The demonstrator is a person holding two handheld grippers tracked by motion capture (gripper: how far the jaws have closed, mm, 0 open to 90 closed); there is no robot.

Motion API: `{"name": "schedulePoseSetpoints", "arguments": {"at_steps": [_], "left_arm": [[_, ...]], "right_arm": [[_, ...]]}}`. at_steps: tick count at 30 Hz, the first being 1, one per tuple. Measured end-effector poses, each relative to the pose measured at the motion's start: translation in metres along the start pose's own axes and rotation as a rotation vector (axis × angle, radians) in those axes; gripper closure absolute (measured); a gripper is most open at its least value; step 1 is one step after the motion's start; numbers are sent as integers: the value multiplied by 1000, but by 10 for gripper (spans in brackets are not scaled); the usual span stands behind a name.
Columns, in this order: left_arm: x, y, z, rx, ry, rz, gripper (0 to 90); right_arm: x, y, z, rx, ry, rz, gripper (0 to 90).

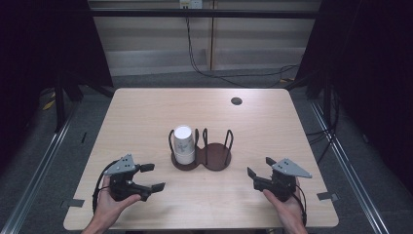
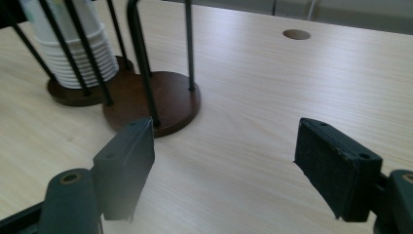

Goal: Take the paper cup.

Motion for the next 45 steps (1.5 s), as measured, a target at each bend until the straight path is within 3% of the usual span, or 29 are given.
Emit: {"name": "schedulePoseSetpoints", "arguments": {"at_steps": [9,17,20,24,32,35,38,42,45], "left_arm": [[-2,4,3,9,-30,5,161],[0,16,0,-20,-6,27,167],[0,20,-3,-39,-2,29,207],[0,27,-6,-24,-34,17,236],[10,44,-9,-73,18,32,236],[11,46,-8,-13,-18,25,235],[10,50,-8,-7,-18,43,235],[9,55,-5,1,-16,33,233],[9,57,-1,31,-8,50,231]], "right_arm": [[5,0,-4,10,59,31,196],[7,-1,-5,22,91,39,192],[10,-1,-5,28,113,43,205],[13,-1,-5,35,137,42,217],[13,-2,-5,41,144,43,211],[14,-2,-3,46,157,51,211],[16,-2,-3,42,166,52,208],[17,-2,-3,46,167,49,193],[15,-2,-3,42,158,48,191]]}}
Point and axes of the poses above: each handheld gripper's, and its own axes: z roughly forward along the jaws, y roughly out of its top, x roughly to its left, the point moved 7 cm from there along z, roughly forward along the jaws, and after that the axes turned 9 degrees about z, right-handed, at the moved point
